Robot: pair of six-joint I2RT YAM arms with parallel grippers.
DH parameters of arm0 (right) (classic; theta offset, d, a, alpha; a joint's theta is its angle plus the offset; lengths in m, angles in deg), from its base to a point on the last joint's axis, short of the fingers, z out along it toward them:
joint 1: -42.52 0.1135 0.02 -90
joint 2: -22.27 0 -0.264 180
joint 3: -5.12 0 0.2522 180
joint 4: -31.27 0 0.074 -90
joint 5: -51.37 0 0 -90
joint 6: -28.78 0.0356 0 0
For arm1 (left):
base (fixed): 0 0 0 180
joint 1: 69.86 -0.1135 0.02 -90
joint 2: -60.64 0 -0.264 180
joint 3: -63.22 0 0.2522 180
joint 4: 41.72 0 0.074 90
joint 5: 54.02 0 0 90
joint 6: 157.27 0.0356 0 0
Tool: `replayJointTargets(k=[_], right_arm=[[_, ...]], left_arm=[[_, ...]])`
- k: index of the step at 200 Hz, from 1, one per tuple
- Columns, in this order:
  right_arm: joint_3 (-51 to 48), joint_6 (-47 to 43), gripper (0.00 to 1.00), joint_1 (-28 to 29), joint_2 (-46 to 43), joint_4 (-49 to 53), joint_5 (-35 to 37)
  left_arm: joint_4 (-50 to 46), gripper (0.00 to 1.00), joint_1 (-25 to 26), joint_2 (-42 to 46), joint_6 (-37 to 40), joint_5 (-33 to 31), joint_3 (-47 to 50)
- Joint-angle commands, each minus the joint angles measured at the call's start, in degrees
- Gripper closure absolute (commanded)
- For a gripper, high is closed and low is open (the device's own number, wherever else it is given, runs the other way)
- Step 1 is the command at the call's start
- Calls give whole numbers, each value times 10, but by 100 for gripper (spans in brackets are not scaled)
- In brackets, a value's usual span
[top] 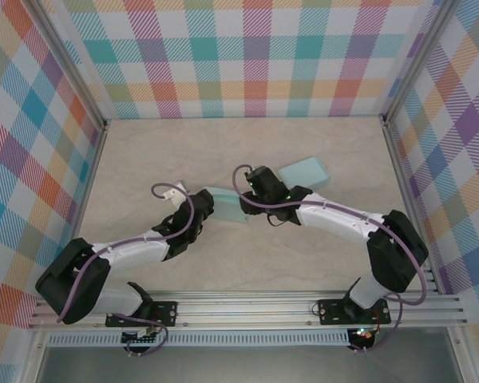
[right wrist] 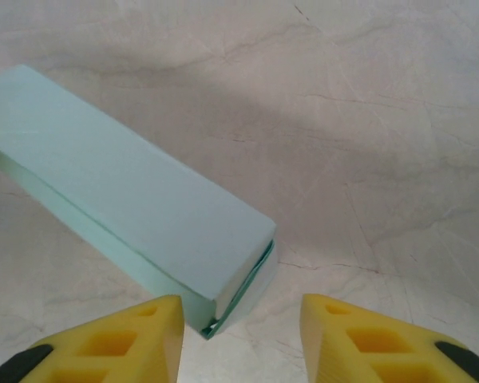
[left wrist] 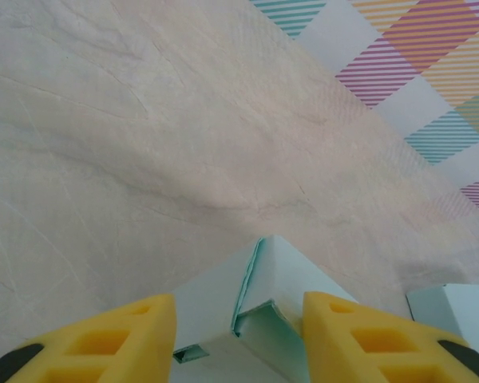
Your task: Fold the paper box
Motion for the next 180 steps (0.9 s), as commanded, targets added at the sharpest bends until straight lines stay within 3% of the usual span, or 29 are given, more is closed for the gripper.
replayJointTargets(k=[1, 25, 86, 156, 180], right_arm=[[5, 25, 54, 2, -33, 5, -24], [10, 53, 50, -5, -34, -5, -34], [21, 87, 51, -31, 25, -8, -69], [-61, 110, 69, -45, 53, -59, -107], [-86, 116, 75, -49, 62, -77, -117]], left_arm=[[-93, 58, 6, -21, -3, 3, 31], [-92, 60, 9, -29, -9, 2, 32], [-90, 63, 13, -43, -16, -2, 32], [-99, 68, 13, -56, -19, -8, 27], [-103, 74, 13, -57, -25, -15, 33]])
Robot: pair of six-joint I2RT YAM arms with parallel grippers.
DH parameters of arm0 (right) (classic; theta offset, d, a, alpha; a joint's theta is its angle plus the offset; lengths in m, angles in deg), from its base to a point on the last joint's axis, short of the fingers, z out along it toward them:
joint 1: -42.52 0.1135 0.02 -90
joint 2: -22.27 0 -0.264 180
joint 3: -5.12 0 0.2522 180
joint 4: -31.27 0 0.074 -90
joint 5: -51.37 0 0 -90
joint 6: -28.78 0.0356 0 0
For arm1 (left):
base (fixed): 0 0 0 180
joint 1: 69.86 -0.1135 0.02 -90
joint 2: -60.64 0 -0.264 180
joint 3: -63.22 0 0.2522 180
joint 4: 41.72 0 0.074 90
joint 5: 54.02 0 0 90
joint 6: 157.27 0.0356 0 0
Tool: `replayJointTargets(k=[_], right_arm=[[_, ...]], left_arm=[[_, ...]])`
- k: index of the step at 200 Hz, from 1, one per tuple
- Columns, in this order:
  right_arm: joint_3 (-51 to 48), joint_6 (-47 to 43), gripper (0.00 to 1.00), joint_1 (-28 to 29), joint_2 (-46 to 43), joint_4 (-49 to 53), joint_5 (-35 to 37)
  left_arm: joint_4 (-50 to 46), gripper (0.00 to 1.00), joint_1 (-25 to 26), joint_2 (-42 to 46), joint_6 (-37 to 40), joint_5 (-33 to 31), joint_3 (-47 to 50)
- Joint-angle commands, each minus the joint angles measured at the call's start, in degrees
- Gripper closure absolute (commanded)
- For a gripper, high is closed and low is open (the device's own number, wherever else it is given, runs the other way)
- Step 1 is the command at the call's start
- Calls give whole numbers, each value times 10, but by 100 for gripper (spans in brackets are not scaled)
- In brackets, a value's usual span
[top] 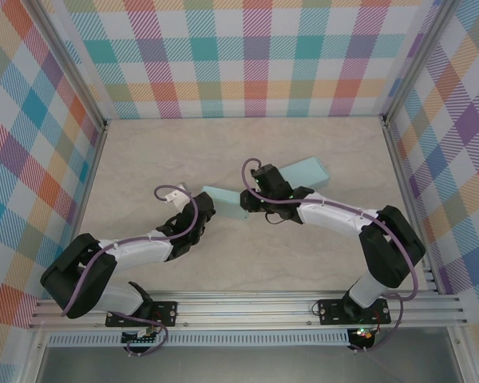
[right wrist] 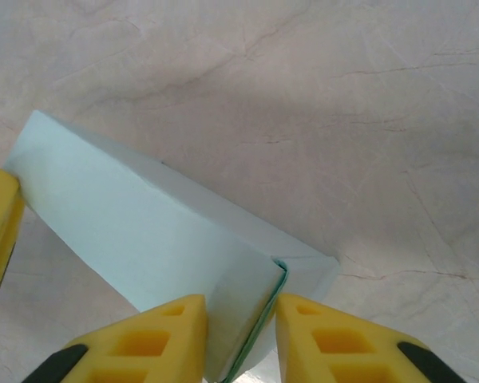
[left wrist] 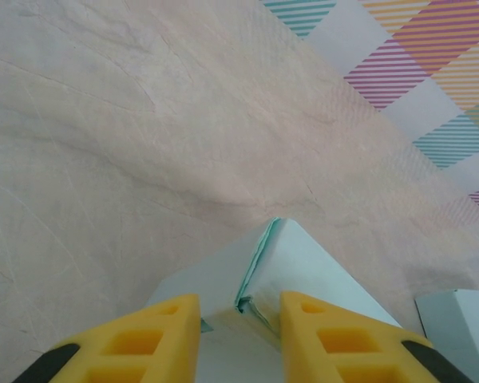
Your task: Fold the paper box
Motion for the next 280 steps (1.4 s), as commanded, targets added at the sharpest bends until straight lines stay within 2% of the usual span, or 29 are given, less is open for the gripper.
replayJointTargets(k=[1, 28, 85, 121, 140, 198, 235, 254, 280], right_arm=[[-46, 10, 75, -5, 34, 21, -15], [-74, 17, 83, -11, 40, -4, -23], [-96, 19, 98, -15, 52, -34, -42], [-98, 16, 99, -17, 49, -37, -41], [-93, 11, 98, -17, 50, -33, -40], [-38, -14, 91, -17, 53, 5, -34], [-3, -35, 88, -17, 54, 31, -27], [7, -42, 86, -17, 50, 42, -27], [20, -47, 81, -17, 37, 56, -26]], left_arm=[[-120, 74, 2, -31, -4, 7, 31], [-118, 84, -2, -36, -12, 8, 38], [-108, 94, -18, -48, -25, 23, 52], [-111, 95, -20, -41, -28, 28, 56], [-118, 91, -20, -26, -4, 41, 44], [-253, 77, -20, 93, 142, 32, -71], [-325, 57, -22, 138, 245, -3, -131], [-325, 48, -30, 148, 350, 16, -147], [-266, 43, -48, 147, 561, 128, -145]])
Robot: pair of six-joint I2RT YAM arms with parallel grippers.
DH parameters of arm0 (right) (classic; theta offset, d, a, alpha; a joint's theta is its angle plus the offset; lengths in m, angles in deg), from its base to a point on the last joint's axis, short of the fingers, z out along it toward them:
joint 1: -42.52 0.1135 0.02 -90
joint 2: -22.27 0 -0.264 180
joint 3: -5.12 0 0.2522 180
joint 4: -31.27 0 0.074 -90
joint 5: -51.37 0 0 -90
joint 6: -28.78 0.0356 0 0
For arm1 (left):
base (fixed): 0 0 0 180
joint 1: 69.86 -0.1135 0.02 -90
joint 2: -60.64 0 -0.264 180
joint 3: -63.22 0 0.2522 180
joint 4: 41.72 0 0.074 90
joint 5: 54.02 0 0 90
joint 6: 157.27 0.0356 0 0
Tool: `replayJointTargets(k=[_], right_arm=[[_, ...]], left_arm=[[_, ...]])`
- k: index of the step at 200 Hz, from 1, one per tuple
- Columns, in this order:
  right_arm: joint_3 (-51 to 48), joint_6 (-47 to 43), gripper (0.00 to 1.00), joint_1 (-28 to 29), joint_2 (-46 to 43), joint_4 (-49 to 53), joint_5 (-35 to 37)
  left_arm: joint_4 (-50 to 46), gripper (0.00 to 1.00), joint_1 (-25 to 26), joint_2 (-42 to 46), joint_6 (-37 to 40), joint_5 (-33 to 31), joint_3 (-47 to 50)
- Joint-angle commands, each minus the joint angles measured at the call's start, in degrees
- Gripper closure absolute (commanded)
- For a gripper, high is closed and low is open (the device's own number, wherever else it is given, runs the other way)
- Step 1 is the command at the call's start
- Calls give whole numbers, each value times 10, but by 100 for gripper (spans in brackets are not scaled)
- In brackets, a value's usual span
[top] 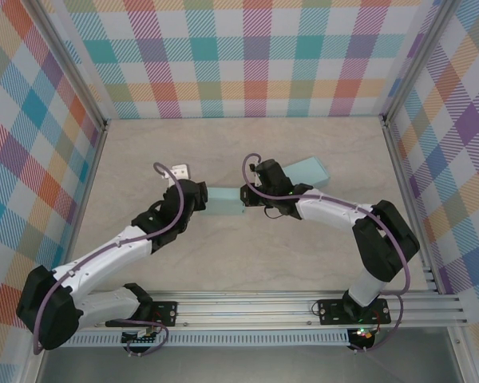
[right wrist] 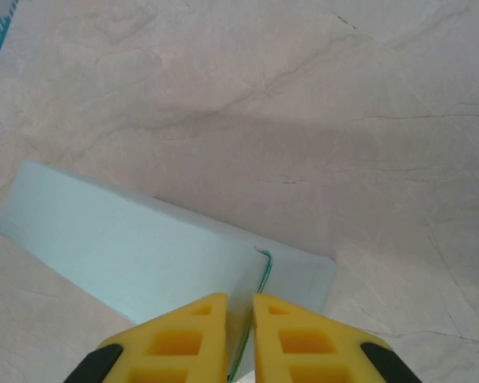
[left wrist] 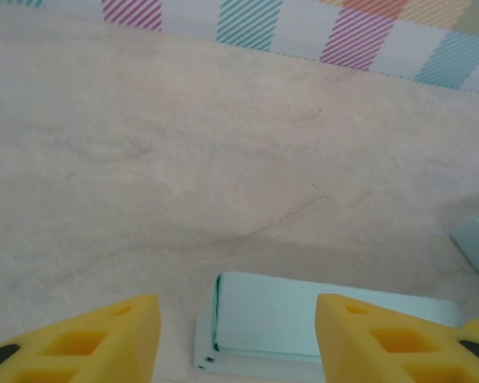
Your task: Fold the paper box
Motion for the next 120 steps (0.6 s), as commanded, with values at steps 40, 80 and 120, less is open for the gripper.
replayJointTargets(k=[40, 80, 120], right_arm=[[39, -33, 74, 1, -1, 118, 6], [76, -49, 66, 1, -2, 136, 3], [105, -70, 53, 1, -24, 161, 11]], left_arm=[[89, 30, -57, -2, 484, 310, 22], [25, 27, -107, -30, 594, 427, -17], [-1, 26, -124, -88, 668, 445, -53]])
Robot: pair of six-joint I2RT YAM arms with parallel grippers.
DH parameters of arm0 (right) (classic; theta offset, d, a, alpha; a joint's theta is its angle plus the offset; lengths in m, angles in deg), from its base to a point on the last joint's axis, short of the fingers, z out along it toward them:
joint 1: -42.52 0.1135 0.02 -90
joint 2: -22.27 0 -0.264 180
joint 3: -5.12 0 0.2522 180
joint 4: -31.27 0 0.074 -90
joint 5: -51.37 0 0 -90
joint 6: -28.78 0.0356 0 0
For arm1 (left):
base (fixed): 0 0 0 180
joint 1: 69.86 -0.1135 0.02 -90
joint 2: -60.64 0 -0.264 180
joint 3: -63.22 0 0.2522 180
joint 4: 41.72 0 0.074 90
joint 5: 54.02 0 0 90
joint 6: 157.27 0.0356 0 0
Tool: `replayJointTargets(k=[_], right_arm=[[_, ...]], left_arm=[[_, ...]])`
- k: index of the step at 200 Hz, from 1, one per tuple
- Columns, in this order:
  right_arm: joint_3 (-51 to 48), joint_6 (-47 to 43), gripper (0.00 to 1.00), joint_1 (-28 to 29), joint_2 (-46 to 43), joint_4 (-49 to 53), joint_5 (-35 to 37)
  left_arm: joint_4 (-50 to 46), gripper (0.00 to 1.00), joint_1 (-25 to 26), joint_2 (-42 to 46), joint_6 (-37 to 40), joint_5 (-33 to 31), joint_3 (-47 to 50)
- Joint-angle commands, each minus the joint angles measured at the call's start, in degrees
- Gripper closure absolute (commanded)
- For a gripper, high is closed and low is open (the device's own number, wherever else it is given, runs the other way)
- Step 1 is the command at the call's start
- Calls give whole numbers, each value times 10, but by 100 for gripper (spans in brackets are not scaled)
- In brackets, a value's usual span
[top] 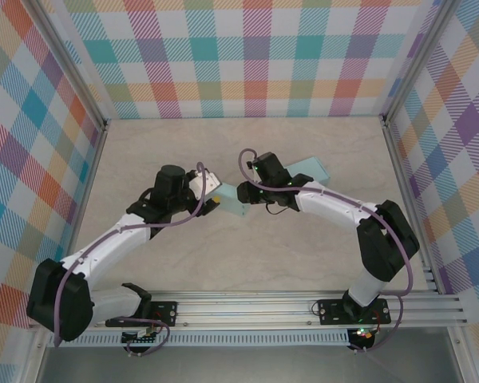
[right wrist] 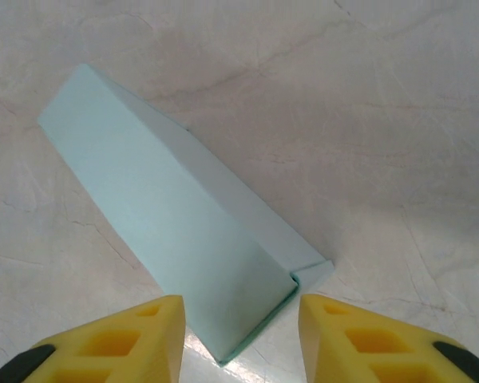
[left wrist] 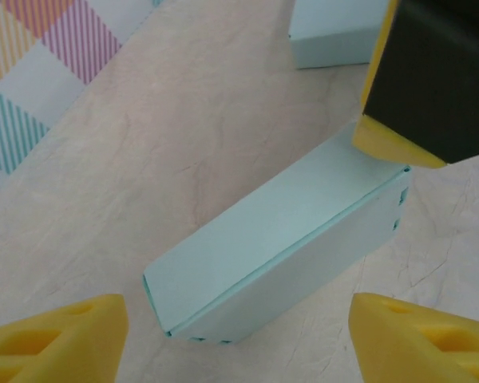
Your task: Fold the paper box
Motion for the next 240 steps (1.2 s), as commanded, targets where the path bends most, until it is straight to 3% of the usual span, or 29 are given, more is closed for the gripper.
replayJointTargets(k=[1, 52, 79, 97, 166, 202, 240], right_arm=[[26, -24, 53, 1, -25, 33, 10], [-24, -11, 34, -4, -144, 73, 103], [-69, -5, 18, -8, -217, 87, 136], [-90, 0, 0, -8, -257, 97, 149], [-136, 16, 0, -11, -371, 131, 198], [-160, 27, 0, -12, -411, 134, 231], [-172, 29, 0, -12, -424, 132, 245]], left_arm=[[-20, 26, -9, -28, 88, 48, -27], [-17, 16, -9, -107, 207, 45, -57], [-22, 14, -9, -147, 241, 65, -89], [-44, 14, -8, -181, 255, 68, -121], [-101, 17, 16, -270, 292, 18, -191], [-102, 31, 26, -279, 287, 0, -199], [-66, 48, 46, -278, 273, -70, -186]])
